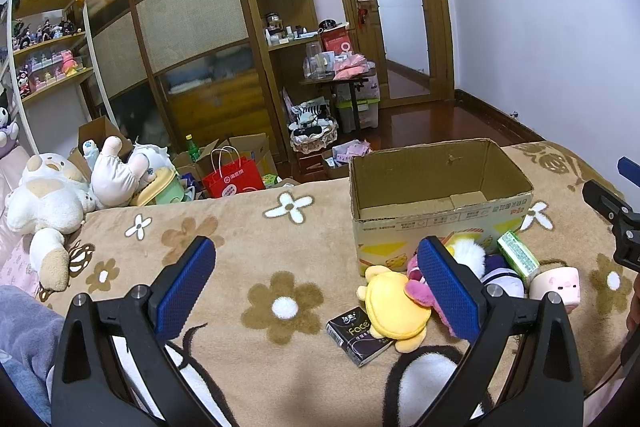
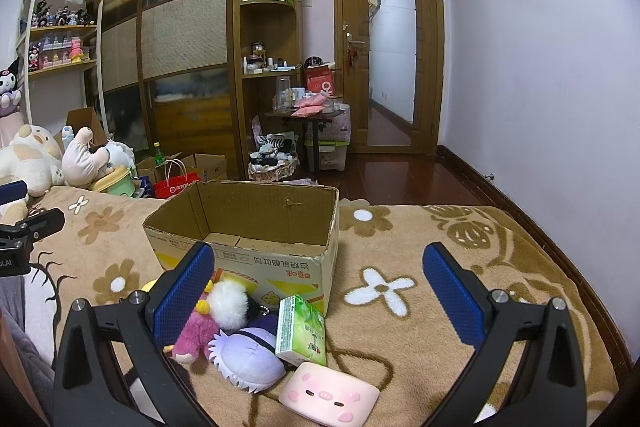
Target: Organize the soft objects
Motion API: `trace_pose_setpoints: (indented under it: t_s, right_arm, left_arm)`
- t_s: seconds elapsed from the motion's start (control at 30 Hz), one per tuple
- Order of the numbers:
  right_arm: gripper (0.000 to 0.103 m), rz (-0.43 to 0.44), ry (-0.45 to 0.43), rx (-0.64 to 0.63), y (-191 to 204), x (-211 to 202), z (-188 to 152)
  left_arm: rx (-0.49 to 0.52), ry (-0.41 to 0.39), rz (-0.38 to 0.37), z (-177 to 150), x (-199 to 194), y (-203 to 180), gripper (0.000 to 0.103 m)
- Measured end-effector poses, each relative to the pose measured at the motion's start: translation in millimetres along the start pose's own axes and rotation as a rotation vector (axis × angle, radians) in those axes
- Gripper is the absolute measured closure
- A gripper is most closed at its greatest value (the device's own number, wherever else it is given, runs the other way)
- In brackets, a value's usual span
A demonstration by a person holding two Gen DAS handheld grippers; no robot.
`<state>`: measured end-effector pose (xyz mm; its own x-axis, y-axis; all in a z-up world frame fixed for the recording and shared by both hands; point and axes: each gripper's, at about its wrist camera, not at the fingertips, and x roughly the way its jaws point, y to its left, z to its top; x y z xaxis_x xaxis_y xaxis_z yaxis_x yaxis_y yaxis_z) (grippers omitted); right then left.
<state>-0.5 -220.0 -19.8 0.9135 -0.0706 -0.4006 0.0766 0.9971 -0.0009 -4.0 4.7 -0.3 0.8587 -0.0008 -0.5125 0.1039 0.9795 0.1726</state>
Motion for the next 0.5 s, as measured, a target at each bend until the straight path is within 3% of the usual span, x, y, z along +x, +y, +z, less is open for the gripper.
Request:
trace_pose_setpoints:
  t_s: [0.5]
  right_arm:
    - [0.0, 0.006, 0.029, -0.007, 0.2, 12.4, -4.6]
  left_arm:
    - [-0.01, 0.014, -0.042, 10.2, 8.4, -1.7, 0.003]
